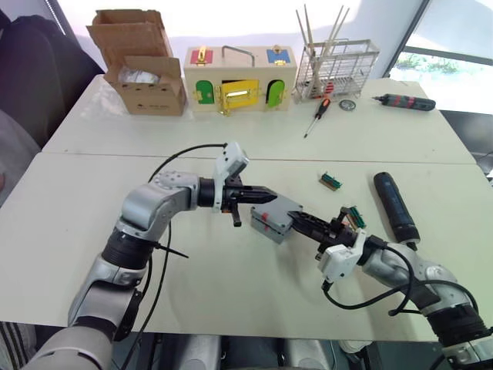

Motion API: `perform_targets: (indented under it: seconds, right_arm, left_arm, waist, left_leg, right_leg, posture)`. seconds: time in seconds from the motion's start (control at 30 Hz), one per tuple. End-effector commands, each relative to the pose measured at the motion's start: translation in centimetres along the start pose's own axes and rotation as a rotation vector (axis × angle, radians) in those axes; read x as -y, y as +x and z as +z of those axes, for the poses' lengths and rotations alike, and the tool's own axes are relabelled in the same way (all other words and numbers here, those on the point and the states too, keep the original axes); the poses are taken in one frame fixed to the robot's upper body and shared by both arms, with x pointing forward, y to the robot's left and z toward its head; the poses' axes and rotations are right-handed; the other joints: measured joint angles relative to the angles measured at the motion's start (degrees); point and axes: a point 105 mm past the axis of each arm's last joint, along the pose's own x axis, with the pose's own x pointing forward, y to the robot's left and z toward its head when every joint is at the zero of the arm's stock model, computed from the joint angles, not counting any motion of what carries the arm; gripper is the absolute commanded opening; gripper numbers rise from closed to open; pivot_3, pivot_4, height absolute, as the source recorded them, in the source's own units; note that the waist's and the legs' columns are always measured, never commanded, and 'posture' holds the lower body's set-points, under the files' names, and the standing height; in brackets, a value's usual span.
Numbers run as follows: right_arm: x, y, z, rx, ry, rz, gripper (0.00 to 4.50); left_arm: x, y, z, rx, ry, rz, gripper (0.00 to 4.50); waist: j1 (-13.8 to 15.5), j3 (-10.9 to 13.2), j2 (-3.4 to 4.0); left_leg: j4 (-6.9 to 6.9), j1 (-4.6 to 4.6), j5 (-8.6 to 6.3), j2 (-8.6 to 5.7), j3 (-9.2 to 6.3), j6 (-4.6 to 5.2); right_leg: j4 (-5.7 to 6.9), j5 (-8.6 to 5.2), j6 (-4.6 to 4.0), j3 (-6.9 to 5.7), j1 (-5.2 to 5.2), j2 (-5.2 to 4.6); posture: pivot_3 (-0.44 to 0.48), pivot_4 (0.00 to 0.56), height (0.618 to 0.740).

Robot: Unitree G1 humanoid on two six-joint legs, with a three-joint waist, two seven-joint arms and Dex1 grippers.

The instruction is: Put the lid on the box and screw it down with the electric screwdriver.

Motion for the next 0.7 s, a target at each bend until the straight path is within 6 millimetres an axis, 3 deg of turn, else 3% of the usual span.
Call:
perform_targets:
  seconds: [0.03, 0.53, 0.7]
  right_arm:
    - [-1.2, -0.2, 0.2, 0.02, -0.004, 0.047, 0.1]
    - [-2.1, -0.4, -0.2, 0.0, -0.006, 0.063, 0.1]
    - [-1.7, -0.8, -0.5, -0.022, -0.017, 0.047, 2.57]
  left_arm:
    - [0.2, 0.3, -0.6, -0.027, 0.027, -0.019, 0.06]
    - [0.4, 1.8, -4.4, -0.175, 0.079, -0.016, 0.06]
    - [0.1, 2.4, -5.9, -0.219, 0.093, 0.007, 0.0]
  waist:
    - [0.0, 0.0, 0.0]
    - [0.1, -0.1, 0.12]
    - [0.1, -0.4, 0.08]
  left_leg:
    - [0.0, 0.03, 0.0, 0.0, 0.0, 0.0]
    - [-0.12, 0.73, -0.07, -0.01, -0.06, 0.1]
    - [-0.11, 0.78, -0.09, -0.05, -0.14, 0.14]
  right_leg:
    - [0.0, 0.0, 0.0, 0.0, 0.04, 0.0]
    - [-0.11, -0.02, -0.01, 0.01, 0.81, 0.01]
    - [-0.13, -0.02, -0.01, 0.04, 0.94, 0.02]
  posture:
    - [0.0, 0.15, 0.735]
    - [0.0, 0.15, 0.735]
    - [0.0, 0.15, 0.735]
